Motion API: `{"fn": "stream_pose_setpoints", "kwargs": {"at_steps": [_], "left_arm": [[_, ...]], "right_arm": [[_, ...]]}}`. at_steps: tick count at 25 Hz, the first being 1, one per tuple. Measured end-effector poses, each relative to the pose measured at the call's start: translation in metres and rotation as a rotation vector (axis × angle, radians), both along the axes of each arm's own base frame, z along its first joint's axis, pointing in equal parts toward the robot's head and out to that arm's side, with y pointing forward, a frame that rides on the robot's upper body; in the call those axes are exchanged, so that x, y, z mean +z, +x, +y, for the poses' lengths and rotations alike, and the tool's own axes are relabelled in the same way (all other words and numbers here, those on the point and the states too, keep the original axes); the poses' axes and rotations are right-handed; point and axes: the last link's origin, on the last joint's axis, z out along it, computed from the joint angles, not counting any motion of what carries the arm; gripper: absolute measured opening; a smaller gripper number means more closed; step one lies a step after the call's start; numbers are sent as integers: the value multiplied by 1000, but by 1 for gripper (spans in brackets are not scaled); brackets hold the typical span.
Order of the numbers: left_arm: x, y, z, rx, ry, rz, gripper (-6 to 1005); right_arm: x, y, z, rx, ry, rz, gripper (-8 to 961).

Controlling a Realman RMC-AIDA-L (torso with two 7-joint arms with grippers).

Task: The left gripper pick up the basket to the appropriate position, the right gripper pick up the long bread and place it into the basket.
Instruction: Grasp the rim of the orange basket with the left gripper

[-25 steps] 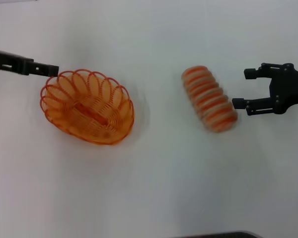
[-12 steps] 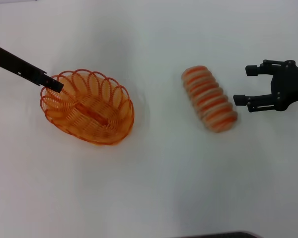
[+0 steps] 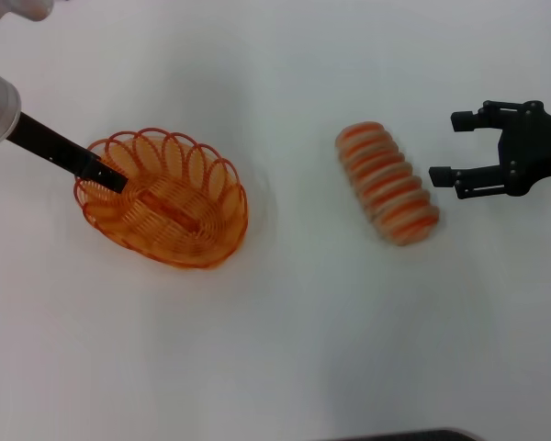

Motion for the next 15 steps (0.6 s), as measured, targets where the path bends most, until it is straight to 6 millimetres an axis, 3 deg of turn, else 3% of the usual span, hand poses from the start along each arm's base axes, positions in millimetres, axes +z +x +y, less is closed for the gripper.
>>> {"fn": "stream_pose_setpoints", "kwargs": {"at_steps": [15], "left_arm": [[-2, 3, 0, 36, 6, -9, 543]], "right_arm": [[2, 1, 1, -13, 14, 7, 916]]}}
